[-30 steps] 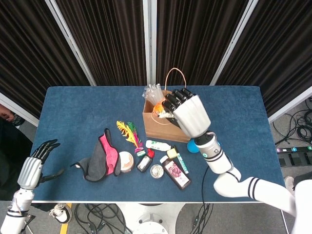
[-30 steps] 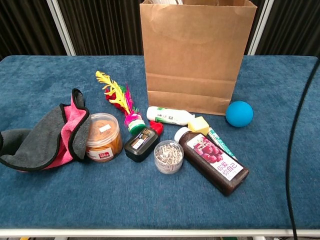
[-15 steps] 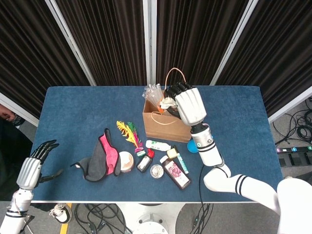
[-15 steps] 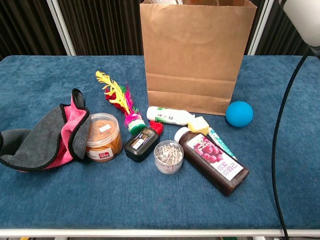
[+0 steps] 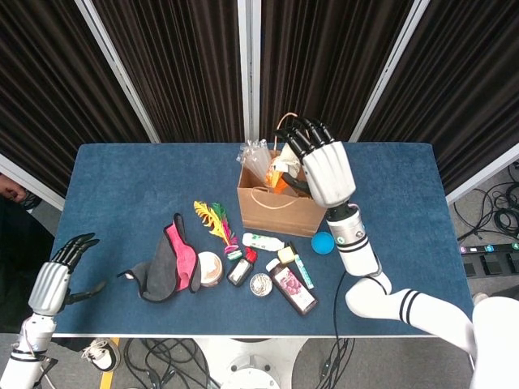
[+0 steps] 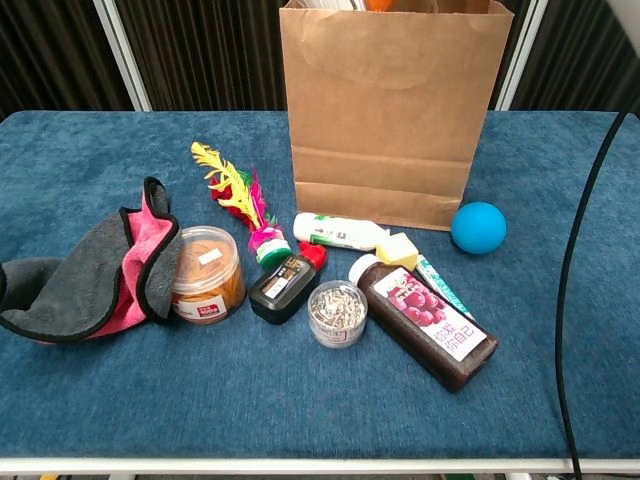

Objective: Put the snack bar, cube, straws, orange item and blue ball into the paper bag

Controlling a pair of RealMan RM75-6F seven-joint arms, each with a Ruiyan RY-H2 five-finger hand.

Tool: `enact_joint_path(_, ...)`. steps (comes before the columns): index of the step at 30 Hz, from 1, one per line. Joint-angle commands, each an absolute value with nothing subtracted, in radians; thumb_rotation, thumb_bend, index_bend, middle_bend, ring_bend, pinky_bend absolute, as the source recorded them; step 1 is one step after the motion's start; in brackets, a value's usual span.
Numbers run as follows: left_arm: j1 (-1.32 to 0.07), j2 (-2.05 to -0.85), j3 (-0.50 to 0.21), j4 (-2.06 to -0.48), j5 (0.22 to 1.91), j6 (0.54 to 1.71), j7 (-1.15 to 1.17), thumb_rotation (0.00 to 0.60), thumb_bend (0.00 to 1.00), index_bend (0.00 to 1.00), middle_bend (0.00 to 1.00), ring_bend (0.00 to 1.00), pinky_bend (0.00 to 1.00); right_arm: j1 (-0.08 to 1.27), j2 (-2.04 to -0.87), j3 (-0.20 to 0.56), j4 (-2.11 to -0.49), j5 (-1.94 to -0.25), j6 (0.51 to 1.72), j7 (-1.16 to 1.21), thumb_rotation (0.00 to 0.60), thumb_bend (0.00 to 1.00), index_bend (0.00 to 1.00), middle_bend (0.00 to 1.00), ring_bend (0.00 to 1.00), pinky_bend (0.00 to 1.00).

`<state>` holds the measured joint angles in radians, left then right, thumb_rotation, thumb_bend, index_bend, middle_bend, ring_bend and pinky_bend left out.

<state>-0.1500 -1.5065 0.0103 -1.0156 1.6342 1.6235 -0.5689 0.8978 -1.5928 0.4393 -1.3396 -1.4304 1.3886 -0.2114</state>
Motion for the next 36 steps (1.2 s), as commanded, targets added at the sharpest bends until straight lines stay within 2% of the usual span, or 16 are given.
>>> enact_joint_path(1, -0.151, -1.507, 0.012, -1.018, 1.636, 1.622, -0.567, 0.6, 0.24, 0.24, 0.23, 0.15, 0.24, 0.889, -1.573, 0.446, -1.359, -1.435, 1.403, -0.219, 0.6, 0.06, 0.28, 0.38, 0.21, 0.25)
enact_joint_path(5, -0.153, -1.51, 0.015, -1.023, 1.642, 1.621, -0.556, 0.6, 0.24, 0.24, 0.23, 0.15, 0.24, 0.882, -1.56, 0.437, -1.363, -1.41, 1.378, -0.24, 0.6, 0.07, 0.28, 0.38, 0.21, 0.25)
enact_joint_path(14, -0.15, -1.502, 0.017, -1.032, 1.636, 1.613, -0.545, 0.6, 0.24, 0.24, 0.23, 0.15, 0.24, 0.916, -1.611, 0.448, -1.283, -1.338, 1.32, -0.265, 0.6, 0.11, 0.28, 0.37, 0.2, 0.25)
enact_joint_path(19, -0.152, -1.502, 0.017, -1.032, 1.636, 1.609, -0.548, 0.6, 0.24, 0.24, 0.23, 0.15, 0.24, 0.922, -1.58, 0.427, -1.329, -1.241, 1.206, -0.398, 0.6, 0.11, 0.23, 0.33, 0.15, 0.2)
enact_joint_path(30, -0.155, -1.499, 0.014, -1.038, 1.636, 1.608, -0.555, 0.6, 0.24, 0.24, 0.23, 0.15, 0.24, 0.884, -1.538, 0.464, -1.426, -1.333, 1.369, -0.299, 0.6, 0.11, 0.22, 0.33, 0.16, 0.19)
enact_joint_path(36, -0.159, -1.499, 0.016, -1.051, 1.64, 1.605, -0.544, 0.6, 0.24, 0.24, 0.23, 0.15, 0.24, 0.819, -1.44, 0.48, -1.611, -1.385, 1.464, -0.299, 0.6, 0.1, 0.21, 0.34, 0.17, 0.19)
